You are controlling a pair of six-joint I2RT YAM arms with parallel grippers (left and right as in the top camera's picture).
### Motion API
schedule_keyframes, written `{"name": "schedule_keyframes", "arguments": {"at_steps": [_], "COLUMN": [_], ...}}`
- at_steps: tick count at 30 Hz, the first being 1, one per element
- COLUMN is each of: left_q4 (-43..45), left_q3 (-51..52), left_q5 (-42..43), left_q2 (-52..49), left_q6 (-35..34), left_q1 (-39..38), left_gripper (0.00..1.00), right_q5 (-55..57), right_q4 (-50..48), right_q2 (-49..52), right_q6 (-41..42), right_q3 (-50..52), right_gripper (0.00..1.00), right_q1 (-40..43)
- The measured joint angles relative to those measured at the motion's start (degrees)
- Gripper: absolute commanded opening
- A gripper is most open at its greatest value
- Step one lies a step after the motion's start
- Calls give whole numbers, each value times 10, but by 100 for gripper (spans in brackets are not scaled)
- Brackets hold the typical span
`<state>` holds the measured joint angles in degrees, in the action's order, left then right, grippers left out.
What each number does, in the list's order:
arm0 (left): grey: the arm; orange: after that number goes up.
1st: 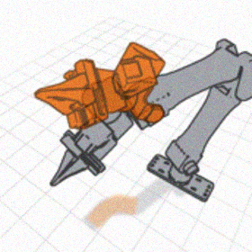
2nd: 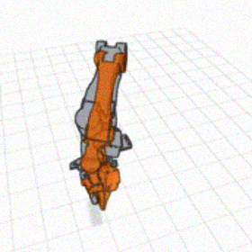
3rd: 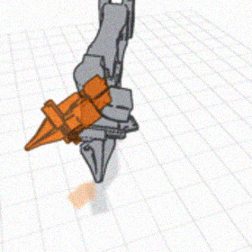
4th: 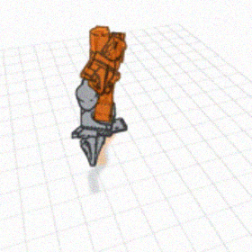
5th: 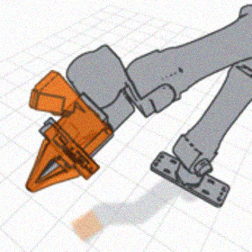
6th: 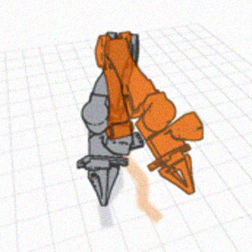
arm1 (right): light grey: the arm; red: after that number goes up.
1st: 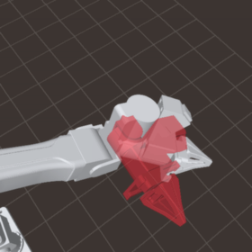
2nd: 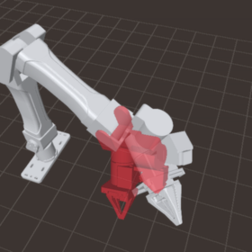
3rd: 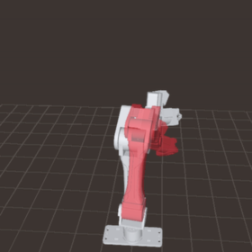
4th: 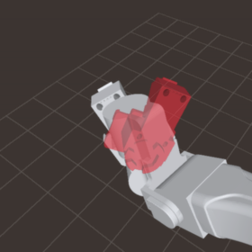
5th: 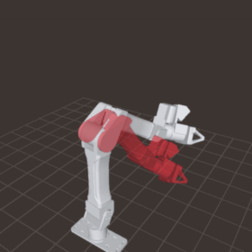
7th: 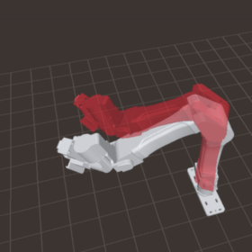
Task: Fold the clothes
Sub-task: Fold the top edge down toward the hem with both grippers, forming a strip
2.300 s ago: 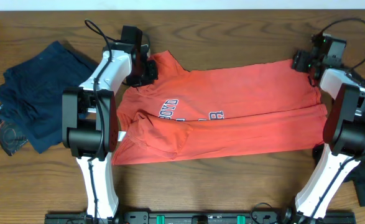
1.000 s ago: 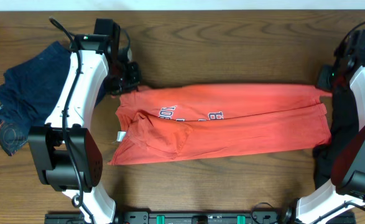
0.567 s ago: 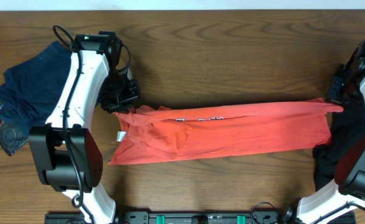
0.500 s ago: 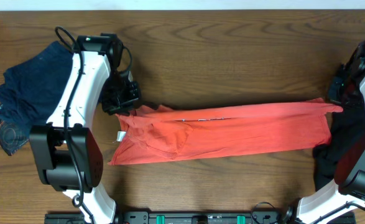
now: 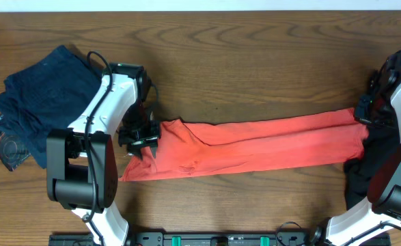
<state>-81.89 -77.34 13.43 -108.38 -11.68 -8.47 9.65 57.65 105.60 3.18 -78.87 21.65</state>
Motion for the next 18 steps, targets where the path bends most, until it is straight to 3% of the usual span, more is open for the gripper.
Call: {"name": "schedule_keyframes", "arguments": {"at_steps": [8,13,18], "left_q4": [18,75,142], "left_q3": [5,5,5], "left_q5": [-29,-10,29], "left_q2": [0,0,0], "left_q6": [-1,-1,-1], "left_q1": [0,0,0], "left_gripper": [41,41,41], "right_q5": [11,4,-28], "right_q4": [7,9,6], "right_q2": [0,0,4], "right_q6": [-3,-21,-47], "right_q3": [2,3,3], "right_gripper": [28,45,48], "right_q1": [2,3,16]}}
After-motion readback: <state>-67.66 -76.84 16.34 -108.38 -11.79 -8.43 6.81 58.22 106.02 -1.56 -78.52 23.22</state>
